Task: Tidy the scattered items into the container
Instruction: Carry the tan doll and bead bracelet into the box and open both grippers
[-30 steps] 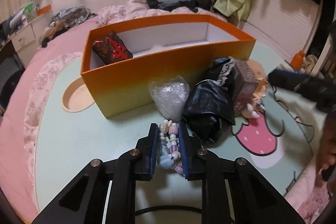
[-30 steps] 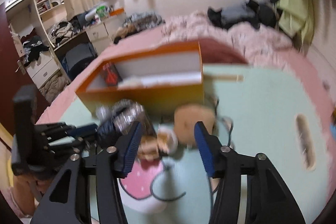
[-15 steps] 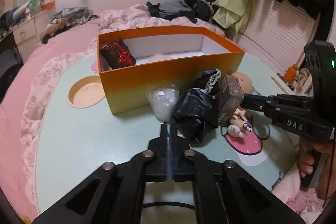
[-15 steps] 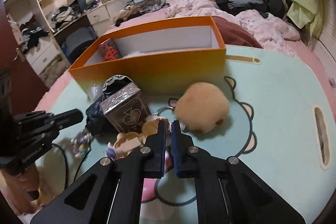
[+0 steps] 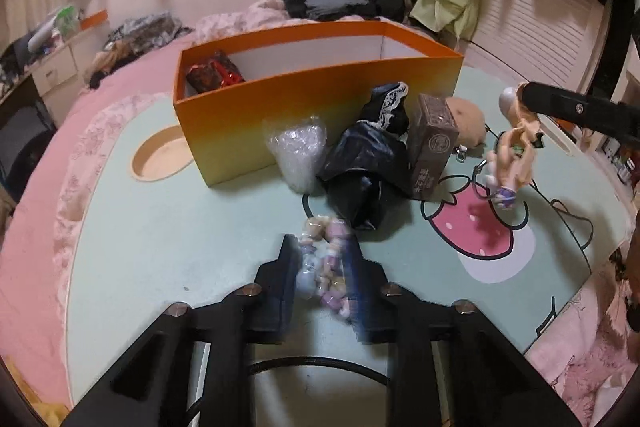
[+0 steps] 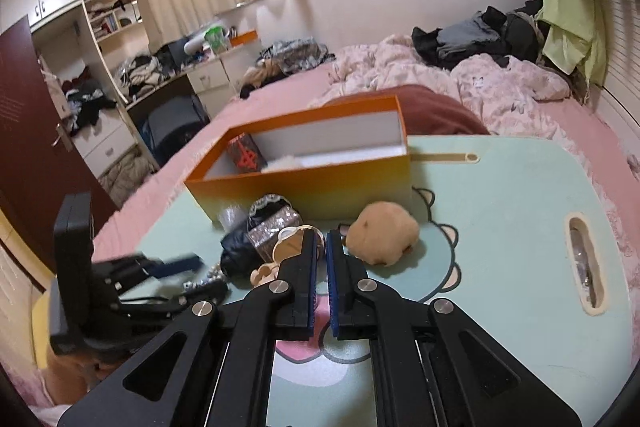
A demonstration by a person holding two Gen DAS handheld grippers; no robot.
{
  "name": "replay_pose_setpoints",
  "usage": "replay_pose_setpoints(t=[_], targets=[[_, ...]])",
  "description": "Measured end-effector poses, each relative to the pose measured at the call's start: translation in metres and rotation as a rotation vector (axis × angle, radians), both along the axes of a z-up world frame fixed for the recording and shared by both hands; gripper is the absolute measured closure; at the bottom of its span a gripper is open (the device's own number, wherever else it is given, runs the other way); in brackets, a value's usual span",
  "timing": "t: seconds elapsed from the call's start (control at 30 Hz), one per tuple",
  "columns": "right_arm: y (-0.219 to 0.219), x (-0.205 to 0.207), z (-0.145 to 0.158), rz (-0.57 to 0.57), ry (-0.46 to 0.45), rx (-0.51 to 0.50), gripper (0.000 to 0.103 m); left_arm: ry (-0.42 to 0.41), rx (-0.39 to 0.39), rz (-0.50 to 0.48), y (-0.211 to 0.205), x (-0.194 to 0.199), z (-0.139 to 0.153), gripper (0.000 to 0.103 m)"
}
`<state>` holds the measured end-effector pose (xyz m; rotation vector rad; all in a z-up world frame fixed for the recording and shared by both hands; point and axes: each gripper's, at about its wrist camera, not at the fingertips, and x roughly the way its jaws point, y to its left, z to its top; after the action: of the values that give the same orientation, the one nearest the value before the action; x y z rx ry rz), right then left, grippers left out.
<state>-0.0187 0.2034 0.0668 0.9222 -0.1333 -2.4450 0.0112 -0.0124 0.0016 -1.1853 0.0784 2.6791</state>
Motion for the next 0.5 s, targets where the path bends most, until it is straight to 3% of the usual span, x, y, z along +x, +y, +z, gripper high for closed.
replay_pose_setpoints(t=[0.23,0.5], targets=[[0.0,-0.002,0.004,-0.009,0.005,-0.014,0.098,0.028,0.081,0.01,-0.014,0.008,0.013,0.088],[-0.006,-0.008,0.024,0.007,0.048,-0.027,0.098,0.14,0.12,0.001,-0.023,0.001,0.065,0.088]])
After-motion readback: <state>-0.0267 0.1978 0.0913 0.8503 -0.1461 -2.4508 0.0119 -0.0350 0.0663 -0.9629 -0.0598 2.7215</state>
